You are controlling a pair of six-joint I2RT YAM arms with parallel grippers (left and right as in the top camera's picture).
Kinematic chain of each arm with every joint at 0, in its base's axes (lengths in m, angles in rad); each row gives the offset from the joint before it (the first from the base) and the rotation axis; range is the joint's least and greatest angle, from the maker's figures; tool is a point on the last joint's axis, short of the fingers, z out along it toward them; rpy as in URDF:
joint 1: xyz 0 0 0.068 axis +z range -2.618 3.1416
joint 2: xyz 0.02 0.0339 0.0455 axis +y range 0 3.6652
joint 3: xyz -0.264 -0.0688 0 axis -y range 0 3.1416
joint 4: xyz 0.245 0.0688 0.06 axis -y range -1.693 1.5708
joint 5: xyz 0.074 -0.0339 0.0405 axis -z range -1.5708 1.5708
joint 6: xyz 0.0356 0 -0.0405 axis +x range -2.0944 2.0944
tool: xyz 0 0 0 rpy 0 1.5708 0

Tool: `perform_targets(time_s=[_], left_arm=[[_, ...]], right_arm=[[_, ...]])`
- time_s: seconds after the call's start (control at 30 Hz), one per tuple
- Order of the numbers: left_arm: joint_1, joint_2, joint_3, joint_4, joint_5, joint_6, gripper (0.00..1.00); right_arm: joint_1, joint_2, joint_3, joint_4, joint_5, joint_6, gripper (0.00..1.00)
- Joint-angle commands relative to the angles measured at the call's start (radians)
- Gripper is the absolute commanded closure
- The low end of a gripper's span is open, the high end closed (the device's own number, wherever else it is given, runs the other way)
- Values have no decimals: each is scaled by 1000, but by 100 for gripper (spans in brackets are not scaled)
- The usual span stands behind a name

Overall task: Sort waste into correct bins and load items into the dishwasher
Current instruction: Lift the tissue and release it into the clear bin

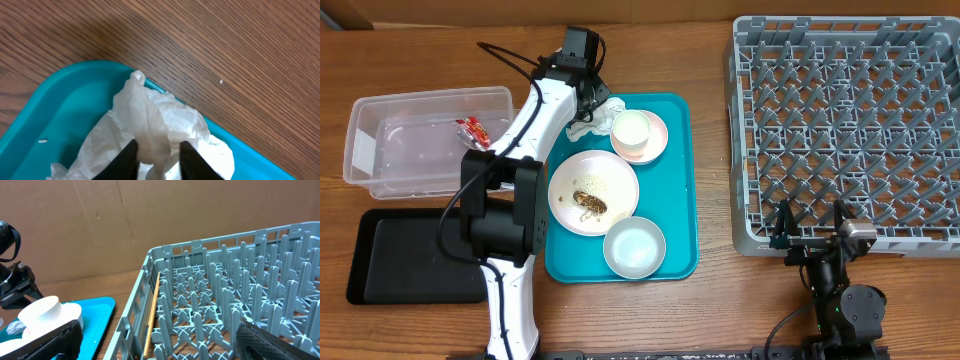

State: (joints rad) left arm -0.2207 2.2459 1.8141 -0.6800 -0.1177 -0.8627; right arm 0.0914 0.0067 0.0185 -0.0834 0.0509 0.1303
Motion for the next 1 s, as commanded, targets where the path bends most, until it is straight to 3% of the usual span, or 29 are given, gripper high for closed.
perform_targets(time_s=[0.0,0.07,0.27,0.6,0.97], left_arm=[[7,23,-3,8,-50,-17,79],[7,16,-3,5,-47,-16,96],[7,-73,-2,-43,-46,-13,96],[16,-422,-2,-192,-95,16,96],[140,-536,-2,-311,-122,24,96]], right_arm=[[-8,-4,-10,3,-5,-7,0],[-8,-4,-10,3,-5,-7,0],[-8,-4,-10,3,-5,-7,0],[-8,-4,-10,3,-5,-7,0],[-8,-4,-10,3,-5,-7,0]])
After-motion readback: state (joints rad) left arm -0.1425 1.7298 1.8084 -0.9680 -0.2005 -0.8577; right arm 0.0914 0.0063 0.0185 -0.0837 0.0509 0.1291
